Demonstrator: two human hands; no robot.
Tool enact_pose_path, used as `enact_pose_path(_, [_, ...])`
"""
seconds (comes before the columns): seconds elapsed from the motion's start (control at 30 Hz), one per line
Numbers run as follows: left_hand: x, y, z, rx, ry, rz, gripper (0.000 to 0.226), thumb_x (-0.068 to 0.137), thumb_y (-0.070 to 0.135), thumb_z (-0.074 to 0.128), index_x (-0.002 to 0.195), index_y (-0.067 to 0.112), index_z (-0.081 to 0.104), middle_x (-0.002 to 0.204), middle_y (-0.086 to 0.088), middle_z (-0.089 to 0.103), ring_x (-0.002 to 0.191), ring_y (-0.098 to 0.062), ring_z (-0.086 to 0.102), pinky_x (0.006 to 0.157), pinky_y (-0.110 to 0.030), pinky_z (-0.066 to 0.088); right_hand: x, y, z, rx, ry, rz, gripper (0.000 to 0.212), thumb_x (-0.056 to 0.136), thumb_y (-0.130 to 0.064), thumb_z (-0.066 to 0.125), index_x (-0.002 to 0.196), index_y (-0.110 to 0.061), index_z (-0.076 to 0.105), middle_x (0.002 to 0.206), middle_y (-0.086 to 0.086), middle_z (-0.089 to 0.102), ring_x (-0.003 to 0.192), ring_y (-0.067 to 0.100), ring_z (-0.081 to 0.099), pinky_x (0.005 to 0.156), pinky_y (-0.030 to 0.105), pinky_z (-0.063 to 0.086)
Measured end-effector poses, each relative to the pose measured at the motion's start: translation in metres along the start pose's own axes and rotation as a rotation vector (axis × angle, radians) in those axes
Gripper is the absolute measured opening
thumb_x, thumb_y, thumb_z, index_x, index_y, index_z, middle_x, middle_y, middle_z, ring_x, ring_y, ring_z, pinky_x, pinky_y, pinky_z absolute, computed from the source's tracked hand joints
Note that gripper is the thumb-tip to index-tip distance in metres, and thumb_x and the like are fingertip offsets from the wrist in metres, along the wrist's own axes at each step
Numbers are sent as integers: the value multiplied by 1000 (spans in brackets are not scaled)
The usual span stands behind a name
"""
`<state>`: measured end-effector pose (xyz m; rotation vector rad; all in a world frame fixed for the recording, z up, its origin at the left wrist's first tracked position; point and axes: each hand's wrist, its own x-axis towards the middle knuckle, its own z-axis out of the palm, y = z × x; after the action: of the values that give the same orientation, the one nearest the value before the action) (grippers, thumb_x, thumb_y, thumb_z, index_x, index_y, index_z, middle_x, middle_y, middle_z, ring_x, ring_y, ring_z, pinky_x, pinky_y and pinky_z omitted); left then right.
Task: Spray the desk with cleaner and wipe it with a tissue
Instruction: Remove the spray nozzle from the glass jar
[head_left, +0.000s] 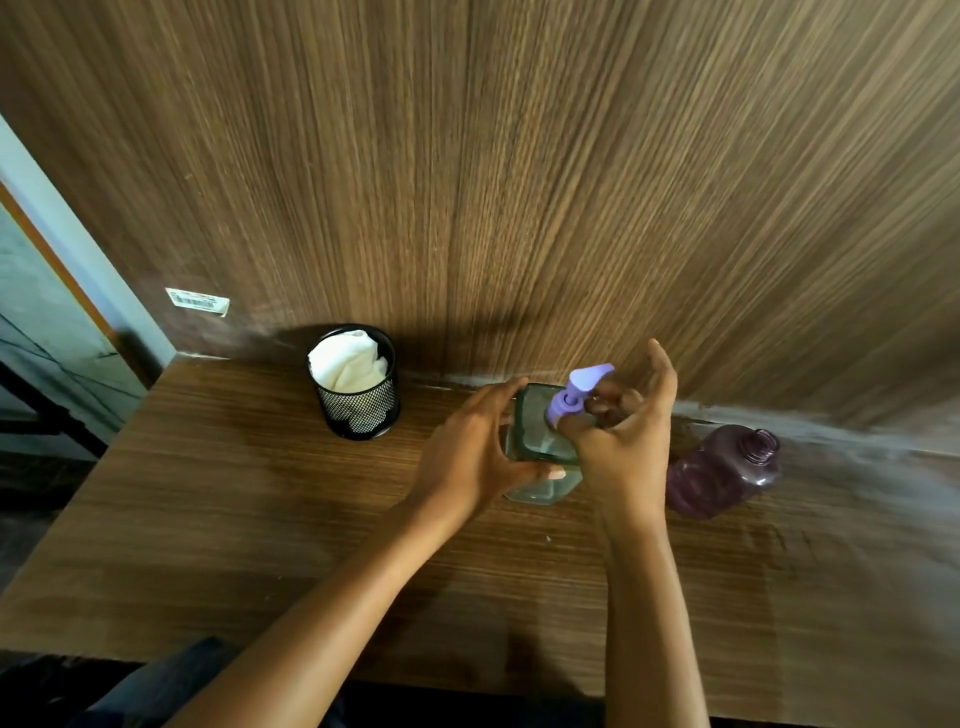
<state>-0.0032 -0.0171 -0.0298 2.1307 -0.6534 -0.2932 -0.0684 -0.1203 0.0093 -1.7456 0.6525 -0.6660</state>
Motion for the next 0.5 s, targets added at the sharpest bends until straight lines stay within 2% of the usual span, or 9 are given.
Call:
enact_pose_path(0.13, [-1, 1, -1, -2, -1, 5, 97, 53, 52, 78, 137, 21, 40, 140, 1, 49, 122, -14, 52, 98, -38, 47, -3, -1, 5, -110, 32, -16, 105, 65, -9, 80, 145, -29, 16, 82, -12, 53, 94, 21, 57, 86, 35, 48])
enact_pose_path(0.23, [-1, 1, -2, -5, -2, 13, 93, 57, 45, 80, 137, 19, 40, 141, -1, 48, 124, -16, 51, 99, -40, 46, -3, -1, 6, -136, 34, -14, 99, 69, -9, 78, 145, -28, 18, 80, -12, 54, 91, 21, 58, 80, 28, 44])
enact_pose_path(0.37, [-1, 2, -2, 17, -9, 13, 93, 58, 43, 80, 138, 21, 38, 142, 1, 47, 125, -15, 49, 99, -37, 45, -2, -2, 1, -100, 18, 15, 91, 72, -4, 74, 144, -26, 23, 80, -12, 57, 78, 6, 59, 66, 7, 43])
enact_pose_path(0.43, [0, 1, -1, 16, -15, 4, 94, 57, 43, 81, 138, 22, 38, 142, 2, 46, 123, -15, 51, 98, -37, 46, -1, -3, -1, -82, -10, 9, 87, 74, 1, 71, 142, -25, 25, 81, -10, 60, 75, 3, 59, 67, 11, 45])
enact_pose_path(0.5, [0, 1, -1, 11, -20, 4, 96, 55, 46, 82, 138, 23, 38, 141, 2, 47, 121, -15, 53, 97, -39, 48, 0, -1, -2, -50, -29, 5, 83, 74, 4, 68, 142, -24, 28, 86, -1, 65, 77, 8, 62, 72, 24, 48])
